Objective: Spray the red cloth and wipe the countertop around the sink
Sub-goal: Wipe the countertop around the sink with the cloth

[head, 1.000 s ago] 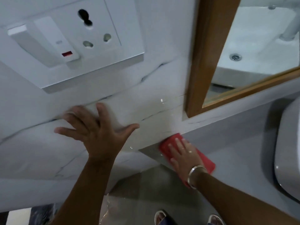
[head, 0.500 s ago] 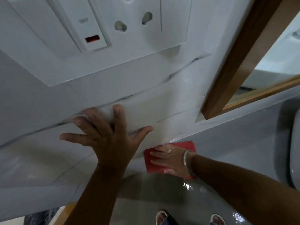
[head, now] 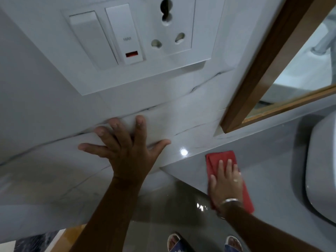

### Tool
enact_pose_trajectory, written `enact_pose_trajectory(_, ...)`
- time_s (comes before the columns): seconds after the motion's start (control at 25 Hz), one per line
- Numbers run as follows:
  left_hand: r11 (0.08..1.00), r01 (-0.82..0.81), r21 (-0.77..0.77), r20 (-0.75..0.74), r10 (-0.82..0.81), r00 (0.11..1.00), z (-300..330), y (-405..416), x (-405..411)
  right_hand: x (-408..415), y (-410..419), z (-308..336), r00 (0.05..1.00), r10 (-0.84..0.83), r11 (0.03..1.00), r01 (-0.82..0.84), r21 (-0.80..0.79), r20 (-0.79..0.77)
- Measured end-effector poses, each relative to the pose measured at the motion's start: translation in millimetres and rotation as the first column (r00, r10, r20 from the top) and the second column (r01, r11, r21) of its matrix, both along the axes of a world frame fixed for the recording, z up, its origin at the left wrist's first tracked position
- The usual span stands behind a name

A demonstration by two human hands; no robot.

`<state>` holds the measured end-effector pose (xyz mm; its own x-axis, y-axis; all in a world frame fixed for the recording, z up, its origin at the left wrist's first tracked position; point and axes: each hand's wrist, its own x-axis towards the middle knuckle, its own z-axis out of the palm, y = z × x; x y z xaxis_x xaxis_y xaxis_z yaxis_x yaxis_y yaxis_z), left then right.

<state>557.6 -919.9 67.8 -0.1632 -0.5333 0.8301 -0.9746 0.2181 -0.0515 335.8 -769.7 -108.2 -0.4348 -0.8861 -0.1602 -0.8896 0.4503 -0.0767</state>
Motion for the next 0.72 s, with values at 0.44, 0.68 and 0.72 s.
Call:
enact_pose_trajectory(0.44,0.999,0.007,-0.04,0.027,-0.006,1.0,-1.5,-2.5,-0.1,-40.7,-6.8,-1.8,0.986,-0.163,0.986,0.164,0.033,-0.046)
enact_pose_trajectory(0.68,0.998,0.022,-0.056,0.064,-0.019,0.998,-6.3,-4.2,4.0,25.0,-17.9,3.0,0.77,0.636,0.764,-0.637,0.102,0.051)
enact_pose_trajectory(0.72,0.998,0.015,-0.055,0.065,-0.011,0.998,-6.5,-3.4,4.1,-5.1,-0.5,-0.3,0.688,0.726,0.687,-0.723,0.076,-0.016)
